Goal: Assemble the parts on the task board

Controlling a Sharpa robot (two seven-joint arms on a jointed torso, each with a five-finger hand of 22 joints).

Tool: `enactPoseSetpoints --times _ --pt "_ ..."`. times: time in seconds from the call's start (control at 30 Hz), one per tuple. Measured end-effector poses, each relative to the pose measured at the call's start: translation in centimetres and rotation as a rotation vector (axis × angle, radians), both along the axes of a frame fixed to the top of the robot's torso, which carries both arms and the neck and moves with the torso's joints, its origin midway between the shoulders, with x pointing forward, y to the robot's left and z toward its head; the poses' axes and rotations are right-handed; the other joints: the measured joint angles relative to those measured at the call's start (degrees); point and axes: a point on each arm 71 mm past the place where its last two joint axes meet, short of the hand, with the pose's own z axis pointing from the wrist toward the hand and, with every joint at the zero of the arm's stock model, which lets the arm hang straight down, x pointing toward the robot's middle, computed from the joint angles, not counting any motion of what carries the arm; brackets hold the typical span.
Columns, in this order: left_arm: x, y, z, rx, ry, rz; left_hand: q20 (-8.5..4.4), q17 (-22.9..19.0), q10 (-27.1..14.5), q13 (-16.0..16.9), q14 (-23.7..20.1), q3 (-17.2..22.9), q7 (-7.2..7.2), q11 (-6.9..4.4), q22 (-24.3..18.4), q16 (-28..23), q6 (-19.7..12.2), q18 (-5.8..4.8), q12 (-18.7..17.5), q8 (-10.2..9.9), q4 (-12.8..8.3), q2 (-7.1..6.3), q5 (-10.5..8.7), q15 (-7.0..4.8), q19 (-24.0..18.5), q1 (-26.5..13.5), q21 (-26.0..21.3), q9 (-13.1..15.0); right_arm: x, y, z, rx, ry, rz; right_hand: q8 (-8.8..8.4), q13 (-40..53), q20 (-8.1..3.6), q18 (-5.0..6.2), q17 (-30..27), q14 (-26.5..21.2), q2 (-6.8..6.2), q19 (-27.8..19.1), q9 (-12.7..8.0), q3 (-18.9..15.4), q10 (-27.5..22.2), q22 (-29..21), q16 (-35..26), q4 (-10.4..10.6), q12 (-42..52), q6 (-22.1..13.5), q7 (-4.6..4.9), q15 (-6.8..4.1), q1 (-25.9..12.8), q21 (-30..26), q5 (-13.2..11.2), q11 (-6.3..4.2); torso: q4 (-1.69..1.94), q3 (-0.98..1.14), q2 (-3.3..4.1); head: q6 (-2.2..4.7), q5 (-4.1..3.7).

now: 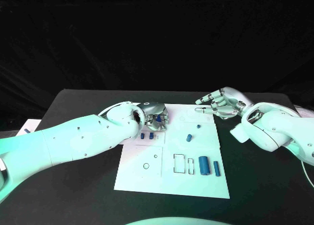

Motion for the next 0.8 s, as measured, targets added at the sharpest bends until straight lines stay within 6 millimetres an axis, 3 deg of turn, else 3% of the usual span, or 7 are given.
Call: enactPoseSetpoints --times 0.23,0.3,0.8 --pt "0.18 0.14 -0.36 0.032 0.028 0.014 -0.1 1.1 0.4 -0.9 0.2 0.5 0.0 -0.03 4.4 1.4 0.4 -0.3 -0.7 -0.7 -0.2 0.22 0.0 -0.02 1.3 -0.6 5.2 -0.7 -0.01 0.03 0.0 0.0 0.0 0.001 0.0 0.0 0.0 0.0 0.0 0.0 0.32 0.0 0.0 -0.2 0.0 0.0 0.0 0.2 0.1 0.0 0.0 0.0 -0.3 0.0 0.0 0.0 0.03 0.0 -0.02 -0.05 -0.03" --pt "0.22 0.18 -0.43 0.039 0.034 0.018 0.0 1.0 0.4 -1.1 0.2 0.5 0.0 -0.03 5.0 1.7 0.4 -1.05 -0.8 -1.0 -0.2 -0.02 0.0 -0.02 1.6 -0.9 5.9 -0.7 -0.01 0.03 0.0 0.0 0.0 0.001 0.0 0.0 0.0 0.0 0.0 0.0 0.47 0.0 0.1 -0.2 0.0 0.0 0.0 0.2 0.1 0.0 0.0 0.0 -0.5 0.0 0.0 0.0 0.03 0.0 -0.02 -0.05 -0.07" --pt "0.56 -0.16 -0.27 0.062 0.051 0.035 -0.1 1.4 1.3 -1.7 0.2 1.5 0.06 -0.07 7.1 2.6 1.0 -1.06 -1.4 -1.5 -0.2 0.88 0.0 -0.02 2.1 -0.6 8.1 -1.1 -0.02 0.08 -0.01 0.001 0.001 0.004 0.0 0.0 0.0 0.0 0.0 0.0 0.53 0.0 0.1 -0.2 0.0 0.0 0.0 0.2 0.1 0.0 0.0 0.0 -0.5 0.0 0.0 0.0 0.04 -0.07 -0.03 -0.14 -0.12"
